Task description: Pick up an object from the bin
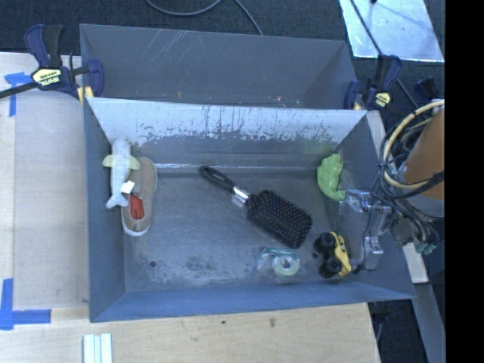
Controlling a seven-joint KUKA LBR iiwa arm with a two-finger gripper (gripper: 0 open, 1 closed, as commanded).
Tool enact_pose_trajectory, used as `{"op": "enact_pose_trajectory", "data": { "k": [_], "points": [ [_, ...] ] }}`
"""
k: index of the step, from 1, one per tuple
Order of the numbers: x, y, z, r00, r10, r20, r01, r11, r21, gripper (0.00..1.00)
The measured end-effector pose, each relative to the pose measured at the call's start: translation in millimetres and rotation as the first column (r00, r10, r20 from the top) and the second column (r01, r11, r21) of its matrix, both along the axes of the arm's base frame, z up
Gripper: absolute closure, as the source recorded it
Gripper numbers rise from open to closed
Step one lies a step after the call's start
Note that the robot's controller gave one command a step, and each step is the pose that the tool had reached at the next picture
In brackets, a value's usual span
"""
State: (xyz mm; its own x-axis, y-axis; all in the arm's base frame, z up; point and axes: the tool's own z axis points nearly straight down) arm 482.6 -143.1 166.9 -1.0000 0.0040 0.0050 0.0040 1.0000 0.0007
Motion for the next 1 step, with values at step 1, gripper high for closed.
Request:
{"op": "enact_pose_trajectory", "data": {
  "k": [1],
  "points": [
    [1.9, 0.6, 4.3, 1.000, 0.004, 0.008, -0.004, 1.000, -0.002, 0.00]
  ]
}}
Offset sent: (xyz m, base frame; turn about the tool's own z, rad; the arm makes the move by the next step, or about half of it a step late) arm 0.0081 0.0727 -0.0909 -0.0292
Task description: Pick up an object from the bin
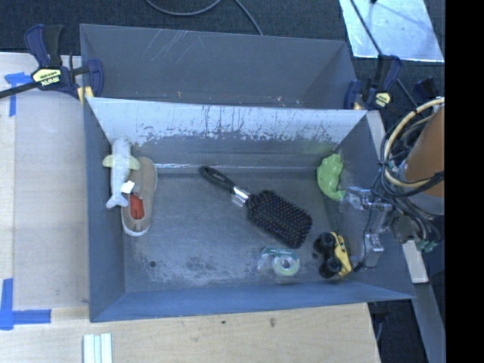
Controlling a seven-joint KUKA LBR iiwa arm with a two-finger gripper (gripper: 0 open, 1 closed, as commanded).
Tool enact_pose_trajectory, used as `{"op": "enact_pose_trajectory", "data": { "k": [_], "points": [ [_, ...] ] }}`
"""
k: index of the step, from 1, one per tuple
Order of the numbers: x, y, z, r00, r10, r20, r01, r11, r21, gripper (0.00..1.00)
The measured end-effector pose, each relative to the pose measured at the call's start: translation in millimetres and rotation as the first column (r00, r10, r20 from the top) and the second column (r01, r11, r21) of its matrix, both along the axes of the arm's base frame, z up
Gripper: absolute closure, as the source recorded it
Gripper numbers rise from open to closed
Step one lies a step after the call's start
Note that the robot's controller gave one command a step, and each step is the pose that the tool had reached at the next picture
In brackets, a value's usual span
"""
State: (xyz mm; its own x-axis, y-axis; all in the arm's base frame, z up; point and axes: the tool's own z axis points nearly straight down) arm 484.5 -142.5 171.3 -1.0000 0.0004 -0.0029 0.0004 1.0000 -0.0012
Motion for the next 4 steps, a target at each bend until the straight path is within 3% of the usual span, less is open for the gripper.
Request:
{"op": "enact_pose_trajectory", "data": {
  "k": [1, 2, 3, 4],
  "points": [
    [5.0, 31, -42, 1.000, 0.007, 0.006, -0.007, 1.000, -0.003, 0.00],
    [4.0, 59, -84, 1.000, 0.002, 0.001, -0.002, 1.000, 0.001, 0.00],
    [6.8, 58, -87, 1.000, -0.007, 0.005, 0.007, 1.000, -0.001, 0.00],
    [27.0, 65, -88, 1.000, 0.027, 0.006, -0.027, 1.000, -0.004, 0.00]
  ]
}}
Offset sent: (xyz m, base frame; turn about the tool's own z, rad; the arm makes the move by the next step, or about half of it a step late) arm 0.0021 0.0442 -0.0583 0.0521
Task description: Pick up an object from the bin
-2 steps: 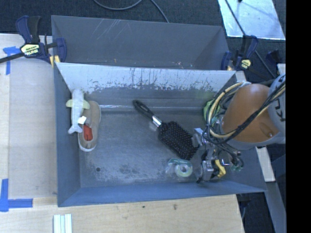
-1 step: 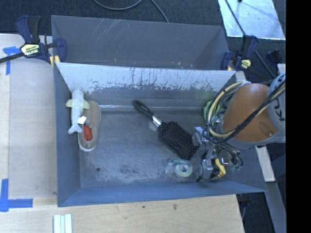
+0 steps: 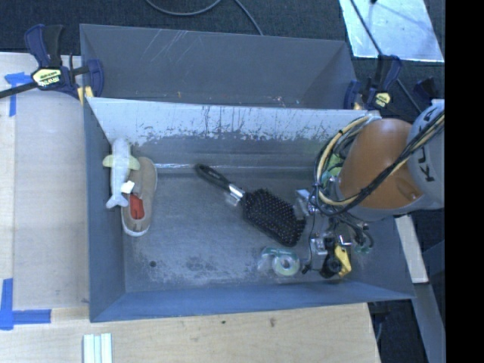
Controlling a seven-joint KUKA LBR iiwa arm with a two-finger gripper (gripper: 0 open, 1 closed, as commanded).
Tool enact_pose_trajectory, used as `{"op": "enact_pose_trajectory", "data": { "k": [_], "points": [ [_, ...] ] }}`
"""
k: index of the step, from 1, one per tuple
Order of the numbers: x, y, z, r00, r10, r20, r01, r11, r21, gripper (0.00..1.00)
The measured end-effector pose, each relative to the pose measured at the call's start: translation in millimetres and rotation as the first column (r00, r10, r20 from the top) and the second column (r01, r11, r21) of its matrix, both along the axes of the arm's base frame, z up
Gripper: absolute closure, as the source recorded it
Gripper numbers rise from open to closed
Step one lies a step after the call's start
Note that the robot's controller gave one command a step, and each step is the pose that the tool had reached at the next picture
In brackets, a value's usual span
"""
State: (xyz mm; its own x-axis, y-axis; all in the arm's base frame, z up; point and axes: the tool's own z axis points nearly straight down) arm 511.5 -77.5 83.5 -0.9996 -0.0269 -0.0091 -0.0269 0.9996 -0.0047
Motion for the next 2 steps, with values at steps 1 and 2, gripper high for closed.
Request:
{"op": "enact_pose_trajectory", "data": {
  "k": [1, 2],
  "points": [
    [16.1, 6, -2, 0.973, 0.232, 0.004, -0.232, 0.973, -0.005, 0.00],
    [28.5, 28, -9, 0.999, -0.045, 0.010, 0.045, 0.999, -0.004, 1.00]
  ]
}}
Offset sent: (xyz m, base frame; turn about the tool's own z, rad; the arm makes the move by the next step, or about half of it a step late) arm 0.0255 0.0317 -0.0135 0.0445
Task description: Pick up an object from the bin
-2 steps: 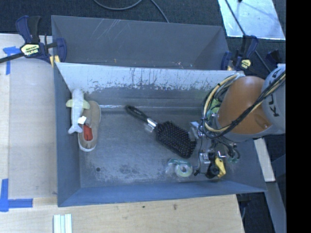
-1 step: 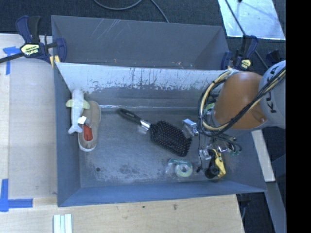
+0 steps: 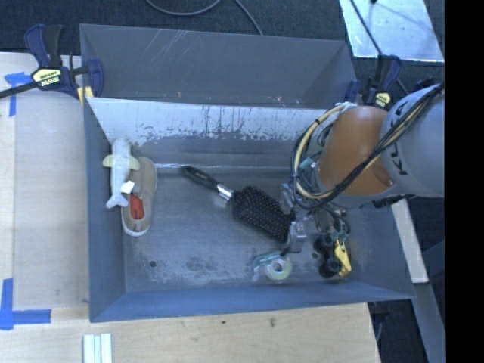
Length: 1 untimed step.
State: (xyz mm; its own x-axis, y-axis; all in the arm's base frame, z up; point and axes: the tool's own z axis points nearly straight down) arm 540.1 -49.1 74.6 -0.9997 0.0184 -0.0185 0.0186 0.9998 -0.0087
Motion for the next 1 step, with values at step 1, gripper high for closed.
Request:
{"op": "enact_pose_trajectory", "data": {
  "k": [1],
  "points": [
    [0.0, 0.1, -0.1, 1.000, 0.000, 0.000, 0.000, 1.000, 0.000, 1.00]
  ]
}}
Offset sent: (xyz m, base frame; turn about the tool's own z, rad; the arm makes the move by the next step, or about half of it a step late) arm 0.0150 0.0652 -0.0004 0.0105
